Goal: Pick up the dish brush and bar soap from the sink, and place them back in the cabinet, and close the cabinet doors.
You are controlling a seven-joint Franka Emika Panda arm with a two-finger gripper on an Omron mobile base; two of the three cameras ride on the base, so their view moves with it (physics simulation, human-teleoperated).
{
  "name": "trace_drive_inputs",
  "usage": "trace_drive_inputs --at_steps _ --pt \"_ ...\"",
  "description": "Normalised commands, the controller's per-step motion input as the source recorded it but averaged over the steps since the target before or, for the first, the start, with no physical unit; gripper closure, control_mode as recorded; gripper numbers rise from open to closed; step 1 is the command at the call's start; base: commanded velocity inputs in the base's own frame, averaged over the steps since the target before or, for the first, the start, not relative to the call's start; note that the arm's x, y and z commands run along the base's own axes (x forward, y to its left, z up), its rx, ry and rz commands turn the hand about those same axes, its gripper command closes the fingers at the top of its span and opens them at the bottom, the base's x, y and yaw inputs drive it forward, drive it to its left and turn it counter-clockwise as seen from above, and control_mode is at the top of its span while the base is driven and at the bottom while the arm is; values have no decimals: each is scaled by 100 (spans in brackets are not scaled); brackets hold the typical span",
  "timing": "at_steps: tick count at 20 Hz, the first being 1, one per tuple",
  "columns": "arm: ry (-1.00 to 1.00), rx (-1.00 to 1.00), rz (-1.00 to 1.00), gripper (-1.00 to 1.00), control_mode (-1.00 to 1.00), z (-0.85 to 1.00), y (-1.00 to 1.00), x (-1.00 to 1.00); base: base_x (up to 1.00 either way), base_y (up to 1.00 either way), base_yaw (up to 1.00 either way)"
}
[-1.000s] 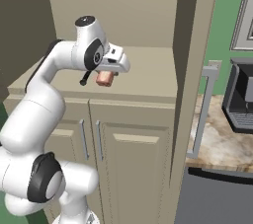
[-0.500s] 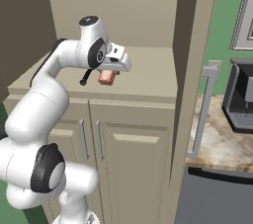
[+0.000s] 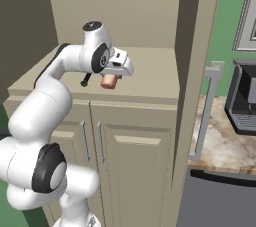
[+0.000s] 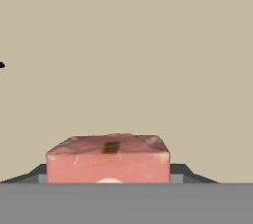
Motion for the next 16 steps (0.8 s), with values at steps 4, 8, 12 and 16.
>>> trace_drive_inputs --at_steps 4,8,12,16 --pt "0 0 0 100 -100 -13 0 16 0 0 0" --pt "0 0 0 100 -100 -9 0 17 0 0 0" --pt "0 0 0 100 -100 -12 0 19 0 0 0" --pt "0 0 1 100 -100 -10 0 17 0 0 0"
